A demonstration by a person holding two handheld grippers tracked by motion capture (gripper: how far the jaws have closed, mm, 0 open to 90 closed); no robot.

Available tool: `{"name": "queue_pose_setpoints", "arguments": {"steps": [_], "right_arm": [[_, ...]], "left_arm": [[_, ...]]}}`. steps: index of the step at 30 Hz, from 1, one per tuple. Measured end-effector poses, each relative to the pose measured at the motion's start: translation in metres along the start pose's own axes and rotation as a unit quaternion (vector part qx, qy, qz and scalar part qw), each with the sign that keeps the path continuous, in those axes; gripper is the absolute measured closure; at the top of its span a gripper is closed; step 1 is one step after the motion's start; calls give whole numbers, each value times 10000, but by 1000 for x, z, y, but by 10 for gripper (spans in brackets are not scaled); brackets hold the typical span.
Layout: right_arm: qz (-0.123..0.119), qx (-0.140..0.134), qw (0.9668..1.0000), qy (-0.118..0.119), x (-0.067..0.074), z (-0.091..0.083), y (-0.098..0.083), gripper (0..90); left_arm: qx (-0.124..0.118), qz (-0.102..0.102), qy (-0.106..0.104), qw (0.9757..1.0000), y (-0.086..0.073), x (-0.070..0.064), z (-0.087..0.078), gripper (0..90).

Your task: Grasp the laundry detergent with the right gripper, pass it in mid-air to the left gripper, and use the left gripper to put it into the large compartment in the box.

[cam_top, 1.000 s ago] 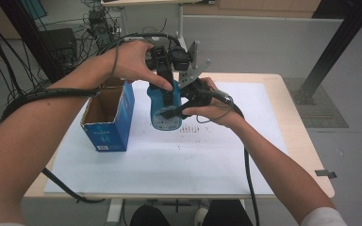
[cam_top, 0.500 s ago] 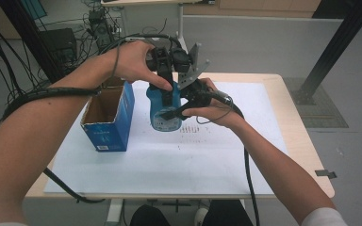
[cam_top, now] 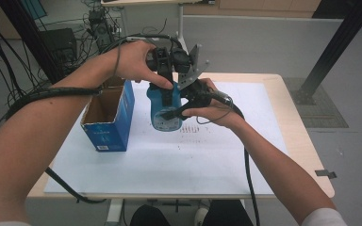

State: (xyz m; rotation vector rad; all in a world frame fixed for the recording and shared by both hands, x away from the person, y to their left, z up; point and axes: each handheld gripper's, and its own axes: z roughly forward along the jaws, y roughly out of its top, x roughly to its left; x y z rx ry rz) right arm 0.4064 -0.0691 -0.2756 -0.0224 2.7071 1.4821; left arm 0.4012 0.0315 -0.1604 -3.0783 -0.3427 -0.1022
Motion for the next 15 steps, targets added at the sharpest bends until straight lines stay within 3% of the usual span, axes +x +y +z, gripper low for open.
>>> {"name": "queue_pose_setpoints", "arguments": {"steps": [15], "right_arm": [[84,-2,10000,-21,-1,-1,-1,443]], "left_arm": [[-68,12,36,10000,0,2,0,350]]}}
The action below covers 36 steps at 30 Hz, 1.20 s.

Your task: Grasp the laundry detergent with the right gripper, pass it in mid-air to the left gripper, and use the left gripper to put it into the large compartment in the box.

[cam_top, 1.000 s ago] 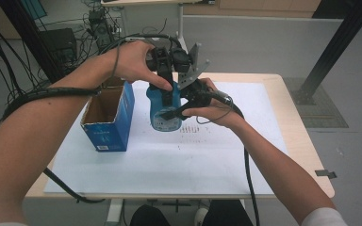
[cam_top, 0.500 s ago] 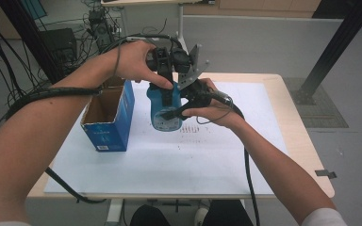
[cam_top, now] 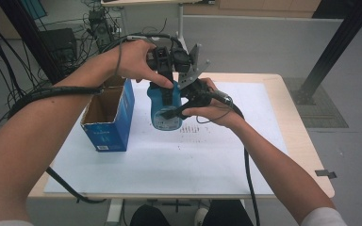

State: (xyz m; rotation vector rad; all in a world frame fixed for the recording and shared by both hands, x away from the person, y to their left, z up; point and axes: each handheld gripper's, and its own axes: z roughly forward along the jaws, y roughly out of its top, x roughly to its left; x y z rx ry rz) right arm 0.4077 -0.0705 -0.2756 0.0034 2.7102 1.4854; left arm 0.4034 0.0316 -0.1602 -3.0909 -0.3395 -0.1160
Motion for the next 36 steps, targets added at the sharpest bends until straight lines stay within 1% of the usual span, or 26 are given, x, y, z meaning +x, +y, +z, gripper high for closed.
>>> {"name": "queue_pose_setpoints", "arguments": {"steps": [4,8,12,22,36], "right_arm": [[-16,1,10000,-8,0,0,0,442],[-26,-20,10000,-32,0,0,0,441],[-14,-34,10000,-35,-1,0,0,441],[-5,-27,10000,1,-2,1,1,438],[7,-7,10000,40,-3,3,0,433]], "left_arm": [[57,4,10,10000,1,0,-1,349],[60,14,54,10000,1,-1,-1,351],[5,45,90,9999,0,-1,-1,352],[20,-2,46,10000,0,0,-1,354],[50,10,33,10000,0,1,1,356]]}}
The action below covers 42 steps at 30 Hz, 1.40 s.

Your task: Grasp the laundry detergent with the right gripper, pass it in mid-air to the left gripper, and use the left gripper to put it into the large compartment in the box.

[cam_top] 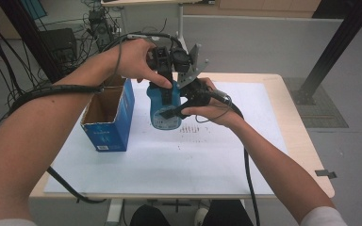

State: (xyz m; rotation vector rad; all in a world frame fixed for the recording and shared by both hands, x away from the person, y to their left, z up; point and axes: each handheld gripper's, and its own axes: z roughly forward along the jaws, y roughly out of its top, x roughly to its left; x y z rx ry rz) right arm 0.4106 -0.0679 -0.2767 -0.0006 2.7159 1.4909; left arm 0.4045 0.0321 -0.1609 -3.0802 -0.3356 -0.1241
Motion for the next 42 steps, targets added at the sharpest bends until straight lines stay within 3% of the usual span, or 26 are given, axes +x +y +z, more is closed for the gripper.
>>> {"name": "queue_pose_setpoints", "arguments": {"steps": [42], "right_arm": [[-17,-114,9999,3,0,-1,-1,418]], "left_arm": [[42,-27,13,10000,1,-1,-2,359]]}}
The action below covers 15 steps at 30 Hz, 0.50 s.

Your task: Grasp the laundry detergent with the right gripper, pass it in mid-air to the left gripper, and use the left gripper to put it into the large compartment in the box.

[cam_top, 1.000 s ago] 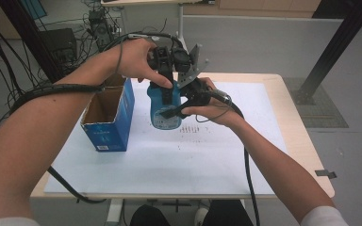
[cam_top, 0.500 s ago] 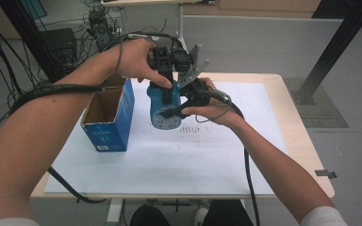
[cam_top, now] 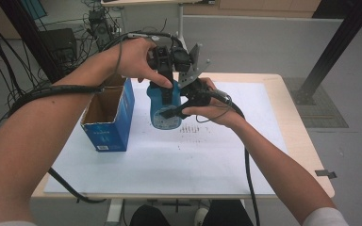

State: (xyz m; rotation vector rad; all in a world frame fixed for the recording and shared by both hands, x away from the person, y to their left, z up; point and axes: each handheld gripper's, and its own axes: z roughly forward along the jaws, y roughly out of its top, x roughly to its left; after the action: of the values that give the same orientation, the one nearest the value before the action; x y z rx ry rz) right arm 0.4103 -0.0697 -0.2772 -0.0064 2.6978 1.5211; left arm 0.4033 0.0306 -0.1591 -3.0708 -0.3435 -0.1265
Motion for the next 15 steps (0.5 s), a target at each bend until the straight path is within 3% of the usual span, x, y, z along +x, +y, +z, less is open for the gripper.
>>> {"name": "queue_pose_setpoints", "arguments": {"steps": [9,15], "right_arm": [[-6,-47,10000,-33,-1,-1,0,408],[57,-60,10000,-54,-1,-2,-2,355]], "left_arm": [[-2,-28,14,10000,0,0,-2,359],[2,-41,-17,10000,1,1,-1,359]]}}
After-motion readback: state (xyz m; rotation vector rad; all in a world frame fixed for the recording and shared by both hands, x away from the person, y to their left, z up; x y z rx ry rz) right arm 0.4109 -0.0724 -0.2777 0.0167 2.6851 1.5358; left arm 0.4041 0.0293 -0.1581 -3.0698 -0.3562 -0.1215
